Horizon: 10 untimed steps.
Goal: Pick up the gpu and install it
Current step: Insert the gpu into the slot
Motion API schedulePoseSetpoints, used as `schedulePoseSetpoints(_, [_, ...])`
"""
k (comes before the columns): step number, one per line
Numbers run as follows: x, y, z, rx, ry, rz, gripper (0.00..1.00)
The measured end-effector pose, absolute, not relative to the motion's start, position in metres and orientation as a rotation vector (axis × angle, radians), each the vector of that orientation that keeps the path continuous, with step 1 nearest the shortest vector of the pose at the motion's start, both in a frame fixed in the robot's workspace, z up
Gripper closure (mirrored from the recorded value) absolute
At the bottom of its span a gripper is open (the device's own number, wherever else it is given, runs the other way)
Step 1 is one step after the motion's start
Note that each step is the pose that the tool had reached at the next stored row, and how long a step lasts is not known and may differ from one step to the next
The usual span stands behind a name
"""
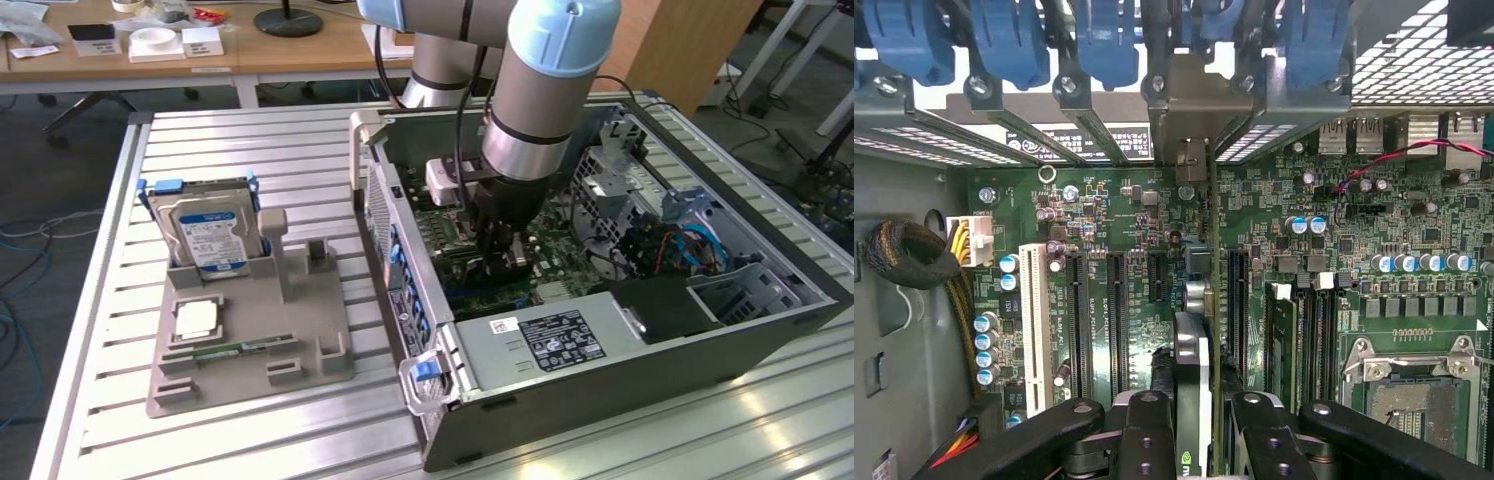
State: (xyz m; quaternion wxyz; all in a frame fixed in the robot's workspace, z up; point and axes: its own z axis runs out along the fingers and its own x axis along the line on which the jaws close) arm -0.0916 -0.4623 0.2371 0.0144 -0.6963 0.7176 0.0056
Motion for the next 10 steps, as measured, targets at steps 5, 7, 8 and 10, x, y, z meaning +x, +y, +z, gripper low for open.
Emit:
schedulePoseSetpoints(5, [-0.0916, -0.4622, 0.2370, -2.168, 2.234, 0.018, 0.73])
schedulePoseSetpoints(7, [-0.0917, -0.4621, 0.2365, -2.166, 2.234, 0.018, 0.66])
schedulePoseSetpoints(8, [-0.0917, -0.4621, 0.2369, -2.167, 2.234, 0.018, 0.66])
schedulePoseSetpoints(10, [-0.0916, -0.4623, 0.2370, -2.168, 2.234, 0.018, 0.60])
